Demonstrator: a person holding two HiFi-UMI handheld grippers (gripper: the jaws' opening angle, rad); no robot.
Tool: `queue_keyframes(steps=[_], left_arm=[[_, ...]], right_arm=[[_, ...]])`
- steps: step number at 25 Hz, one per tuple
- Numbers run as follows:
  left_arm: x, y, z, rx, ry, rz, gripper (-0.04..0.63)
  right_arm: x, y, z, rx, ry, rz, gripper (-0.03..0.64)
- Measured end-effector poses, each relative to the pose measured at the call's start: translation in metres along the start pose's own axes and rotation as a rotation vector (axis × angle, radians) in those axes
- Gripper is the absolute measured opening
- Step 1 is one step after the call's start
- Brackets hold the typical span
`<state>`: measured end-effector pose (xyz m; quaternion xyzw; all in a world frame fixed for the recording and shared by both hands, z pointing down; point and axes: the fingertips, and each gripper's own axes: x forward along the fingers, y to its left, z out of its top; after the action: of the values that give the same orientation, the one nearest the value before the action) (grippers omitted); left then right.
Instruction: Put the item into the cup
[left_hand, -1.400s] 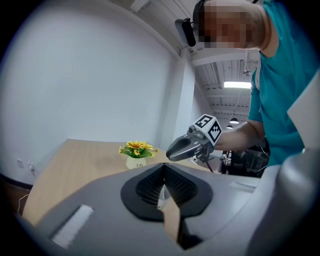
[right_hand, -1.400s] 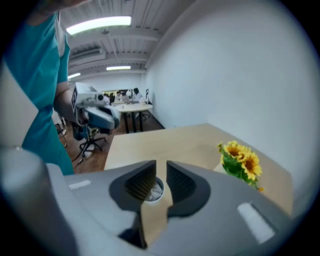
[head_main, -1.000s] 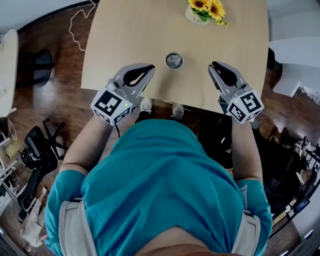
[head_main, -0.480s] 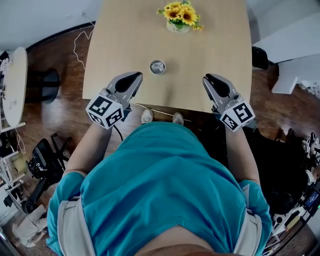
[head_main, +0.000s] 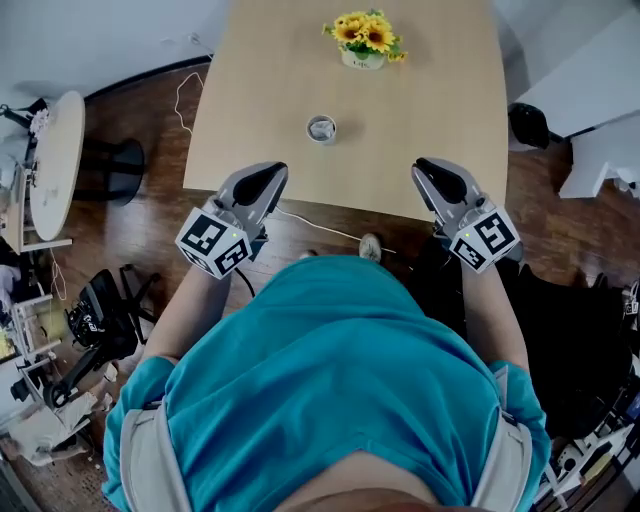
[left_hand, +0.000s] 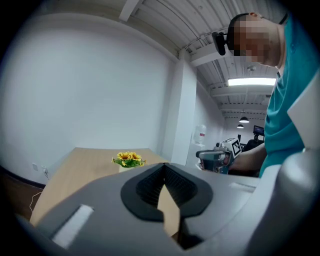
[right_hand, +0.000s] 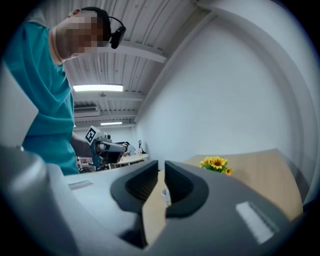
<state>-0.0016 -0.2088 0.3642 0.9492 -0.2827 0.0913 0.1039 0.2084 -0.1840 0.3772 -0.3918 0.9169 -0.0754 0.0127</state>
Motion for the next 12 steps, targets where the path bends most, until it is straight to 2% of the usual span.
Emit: queue_keyframes(steps=[4, 12], left_arm=[[-0.031, -0.003, -0.002, 0.001, -0.039, -0.019, 0.002], [-0.138, -0.011, -0.021, 0.091, -0.079, -0.117, 0.002]], right_arm=[[-0.001, 0.032, 0.002, -0.016, -0.001, -0.019, 0.038], [0.006, 0.131, 0.005, -0.042, 0.008, -0.129, 0.038]])
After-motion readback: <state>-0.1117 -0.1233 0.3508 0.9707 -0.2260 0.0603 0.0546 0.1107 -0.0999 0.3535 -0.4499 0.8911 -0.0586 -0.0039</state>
